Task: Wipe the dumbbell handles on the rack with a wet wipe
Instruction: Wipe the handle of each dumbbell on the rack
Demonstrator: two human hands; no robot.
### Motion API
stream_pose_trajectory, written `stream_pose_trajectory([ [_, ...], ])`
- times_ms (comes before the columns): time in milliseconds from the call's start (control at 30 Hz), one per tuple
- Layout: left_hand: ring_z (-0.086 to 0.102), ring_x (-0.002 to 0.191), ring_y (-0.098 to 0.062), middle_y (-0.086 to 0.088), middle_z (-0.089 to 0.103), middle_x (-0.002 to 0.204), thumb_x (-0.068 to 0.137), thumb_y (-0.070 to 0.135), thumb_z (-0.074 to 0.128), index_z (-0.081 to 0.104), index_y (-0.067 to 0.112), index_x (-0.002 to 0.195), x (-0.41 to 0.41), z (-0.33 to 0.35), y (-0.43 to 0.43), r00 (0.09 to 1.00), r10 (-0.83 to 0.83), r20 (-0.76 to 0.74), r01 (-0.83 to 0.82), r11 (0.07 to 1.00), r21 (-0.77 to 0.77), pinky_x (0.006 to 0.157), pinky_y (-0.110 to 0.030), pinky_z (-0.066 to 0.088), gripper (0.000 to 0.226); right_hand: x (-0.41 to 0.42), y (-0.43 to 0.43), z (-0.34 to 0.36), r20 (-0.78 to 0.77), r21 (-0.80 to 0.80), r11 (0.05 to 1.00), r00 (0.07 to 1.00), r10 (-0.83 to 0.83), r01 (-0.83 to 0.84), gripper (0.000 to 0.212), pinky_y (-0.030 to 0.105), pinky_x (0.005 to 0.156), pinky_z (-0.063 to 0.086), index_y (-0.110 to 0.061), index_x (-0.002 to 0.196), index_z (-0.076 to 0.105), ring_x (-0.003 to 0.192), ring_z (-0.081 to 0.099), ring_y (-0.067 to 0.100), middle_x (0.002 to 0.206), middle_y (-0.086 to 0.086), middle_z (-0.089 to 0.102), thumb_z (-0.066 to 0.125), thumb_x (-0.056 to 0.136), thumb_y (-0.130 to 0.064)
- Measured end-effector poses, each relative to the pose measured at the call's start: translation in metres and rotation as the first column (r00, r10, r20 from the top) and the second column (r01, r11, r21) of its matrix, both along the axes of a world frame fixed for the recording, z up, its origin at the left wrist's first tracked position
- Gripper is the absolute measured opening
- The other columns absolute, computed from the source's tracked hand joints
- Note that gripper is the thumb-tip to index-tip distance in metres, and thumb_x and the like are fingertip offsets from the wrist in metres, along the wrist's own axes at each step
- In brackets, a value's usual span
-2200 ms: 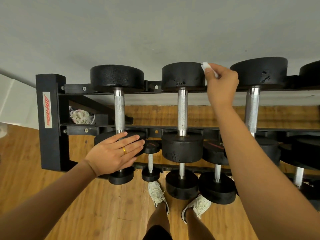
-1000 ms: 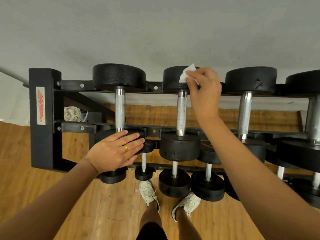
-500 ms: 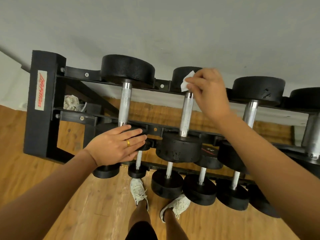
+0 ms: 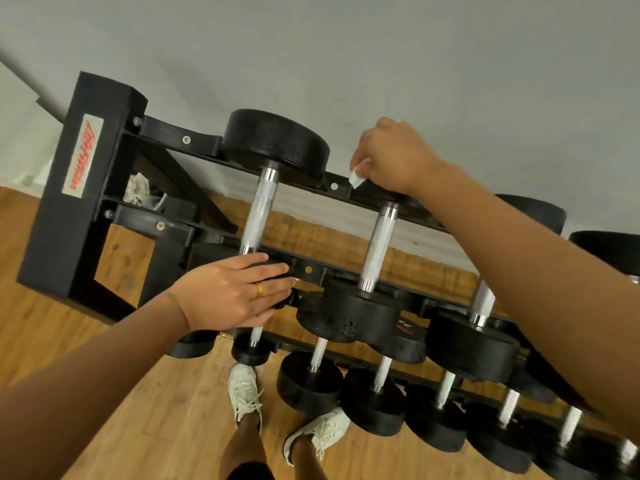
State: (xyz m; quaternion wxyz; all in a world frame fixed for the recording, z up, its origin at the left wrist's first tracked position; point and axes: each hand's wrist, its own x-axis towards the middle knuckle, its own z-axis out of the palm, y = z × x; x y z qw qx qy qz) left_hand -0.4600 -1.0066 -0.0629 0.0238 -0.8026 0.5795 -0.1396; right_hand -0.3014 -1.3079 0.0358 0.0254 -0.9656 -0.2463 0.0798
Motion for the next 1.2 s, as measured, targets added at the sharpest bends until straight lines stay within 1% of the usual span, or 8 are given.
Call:
stream_pose_trajectory([
  [167,0.058,0.135,-0.024,-0.002,0.066,0.139,0.108,0.037,0.047,0.070,0.017,0.132,0.000,0.000,0.001,1.000,0.014,-0.008,-0.014,1.000,0.008,0.115,-0.045,0.039,0.039,0.025,0.014,0.005,-0.306,-0.130,0.988,0.951,0.045,-0.088,0.020,0.035,0.090,0.044,-0.020,0.108,0.077,0.110,0.059,0.025,0.113,0.004,0.070,0.065,0.092,-0.021],
  [400,0.058,0.134,-0.024,-0.003,0.067,0.138,0.109,0.035,0.044,0.069,0.015,0.132,0.000,0.001,0.000,1.000,0.015,-0.005,-0.015,1.000,0.008,0.115,-0.044,0.038,0.039,0.024,-0.032,0.030,-0.529,0.144,0.984,0.833,0.163,-0.101,0.020,0.029,0.092,0.040,-0.041,0.092,0.076,0.100,0.061,0.005,0.100,-0.021,0.070,0.071,0.091,-0.022],
  [567,0.059,0.133,-0.024,-0.002,0.067,0.138,0.108,0.036,0.047,0.071,0.016,0.131,-0.001,0.000,-0.001,1.000,0.018,-0.011,-0.018,1.000,0.017,0.113,-0.044,0.042,0.038,0.033,0.001,0.006,-0.505,0.043,0.986,0.847,0.163,-0.164,0.016,0.035,0.094,0.045,-0.041,0.096,0.075,0.103,0.060,0.014,0.095,-0.022,0.064,0.071,0.091,-0.025],
  [700,0.059,0.133,-0.024,-0.003,0.067,0.138,0.109,0.035,0.045,0.071,0.015,0.130,0.000,0.001,-0.001,1.000,0.023,-0.006,-0.023,1.000,0.009,0.115,-0.044,0.039,0.039,0.030,-0.019,0.026,-0.477,0.022,0.968,0.849,0.229,-0.249,0.016,0.034,0.098,0.033,-0.045,0.091,0.075,0.101,0.058,0.004,0.098,-0.025,0.069,0.072,0.088,-0.030],
  [900,0.059,0.133,-0.025,-0.004,0.067,0.137,0.110,0.034,0.041,0.071,0.014,0.130,-0.001,0.000,0.000,1.000,0.012,0.000,-0.012,1.000,0.001,0.117,-0.044,0.035,0.041,0.011,-0.055,0.040,-0.455,0.201,0.968,0.860,0.230,-0.152,0.015,0.006,0.079,0.030,-0.029,0.101,0.079,0.093,0.046,-0.004,0.102,-0.013,0.072,0.072,0.090,-0.021],
  [967,0.059,0.132,-0.025,-0.005,0.067,0.137,0.110,0.034,0.039,0.071,0.014,0.129,-0.001,0.001,0.000,1.000,0.014,0.007,-0.014,1.000,0.005,0.117,-0.044,0.033,0.042,0.015,-0.034,0.023,-0.395,0.156,0.971,0.889,0.231,-0.183,0.015,0.013,0.087,0.032,-0.030,0.103,0.078,0.095,0.042,0.001,0.103,-0.014,0.070,0.071,0.091,-0.024],
  [1067,0.060,0.132,-0.025,-0.005,0.067,0.137,0.110,0.034,0.040,0.071,0.014,0.130,-0.002,0.000,-0.001,1.000,0.017,0.014,-0.017,1.000,0.011,0.117,-0.044,0.034,0.042,0.027,0.000,0.000,-0.364,0.058,0.975,0.905,0.219,-0.212,0.016,0.033,0.091,0.041,-0.028,0.103,0.078,0.107,0.055,0.018,0.107,-0.008,0.071,0.070,0.091,-0.022],
  [1200,0.061,0.131,-0.025,-0.005,0.068,0.136,0.110,0.034,0.041,0.071,0.014,0.130,-0.001,0.001,-0.001,1.000,0.019,0.001,-0.019,1.000,-0.006,0.114,-0.044,0.038,0.041,0.025,-0.001,0.004,-0.276,-0.060,0.957,0.926,0.256,-0.283,0.017,0.037,0.091,0.037,-0.030,0.107,0.077,0.104,0.046,0.015,0.110,-0.008,0.070,0.067,0.093,-0.028],
])
